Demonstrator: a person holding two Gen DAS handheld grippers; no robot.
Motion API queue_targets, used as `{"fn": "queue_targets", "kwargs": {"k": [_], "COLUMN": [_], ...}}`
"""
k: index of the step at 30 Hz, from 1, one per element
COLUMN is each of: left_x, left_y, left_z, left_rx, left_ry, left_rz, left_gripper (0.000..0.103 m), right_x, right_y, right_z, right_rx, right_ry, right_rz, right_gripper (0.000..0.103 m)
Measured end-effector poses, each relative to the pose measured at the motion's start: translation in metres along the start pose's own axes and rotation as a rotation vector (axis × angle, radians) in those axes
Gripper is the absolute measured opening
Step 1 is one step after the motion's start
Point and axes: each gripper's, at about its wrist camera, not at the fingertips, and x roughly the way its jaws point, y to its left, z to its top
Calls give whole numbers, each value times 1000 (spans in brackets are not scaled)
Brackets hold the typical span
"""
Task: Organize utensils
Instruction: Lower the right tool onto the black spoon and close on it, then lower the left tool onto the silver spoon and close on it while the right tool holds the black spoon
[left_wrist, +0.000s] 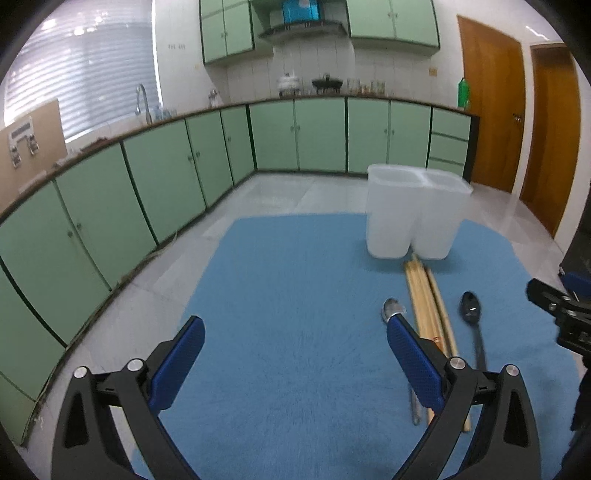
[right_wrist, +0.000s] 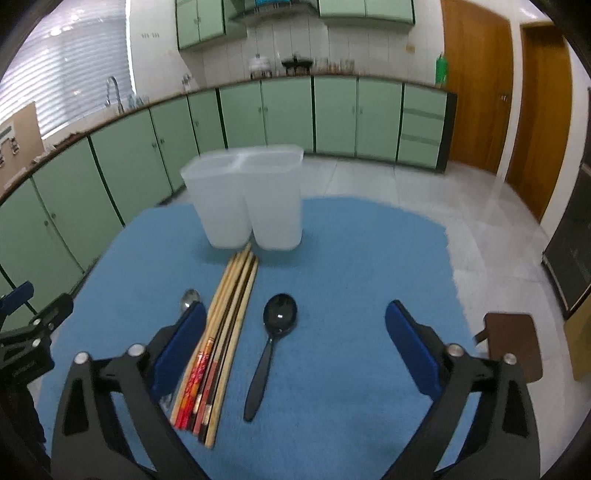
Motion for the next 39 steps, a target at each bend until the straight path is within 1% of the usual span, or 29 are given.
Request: {"fn": "queue_targets", "kwargs": {"k": [2,3,4,6,9,12,15,16,18,21,26,31,33,35,39], "left_x": [12,20,24,33,46,55,66,70,77,82,91,104,109,114,127], "left_y": [2,2,3,5,4,3,0,-3,-6,-11,-28,-49,-57,-65,-76], "left_z": [1,1,0,-1,-3,-4,-3,-3,-2,-1,3,9,13,17,22], "left_rx": [-5,-8,-11,-16,-18,-11,-13,-9,2,13,33,40,40,45,53], "left_ry": [17,27,34,50,68,81,94,99,107,122,134,156,161,163,176], "left_rz": [2,2,3,6,4,3,-10,-14,-21,-40,-87,-137,-147,-152,-134], "left_gripper": [96,96,95,95,94,94,94,94,94,94,94,94,94,94,94], "right_x": [22,34,41,58,80,91,99,101,102,104,104,98,97,98,99], "right_y": [2,3,3,3,4,6,6,7,9,13,16,2,-5,-13,-16], "right_z": [1,1,1,0,-1,-1,1,0,1,2,4,6,5,3,4], "right_rx": [20,30,35,51,81,87,102,96,79,51,-37,-44,-41,-26,-33], "right_ry": [51,81,100,131,188,209,230,226,220,217,222,217,218,213,202], "right_rz": [6,1,-7,-13,-20,-32,-19,-25,-28,-21,-11,-17,-20,-4,1], "right_gripper": [80,79,78,72,65,60,53,52,43,33,33,33,33,33,33]}}
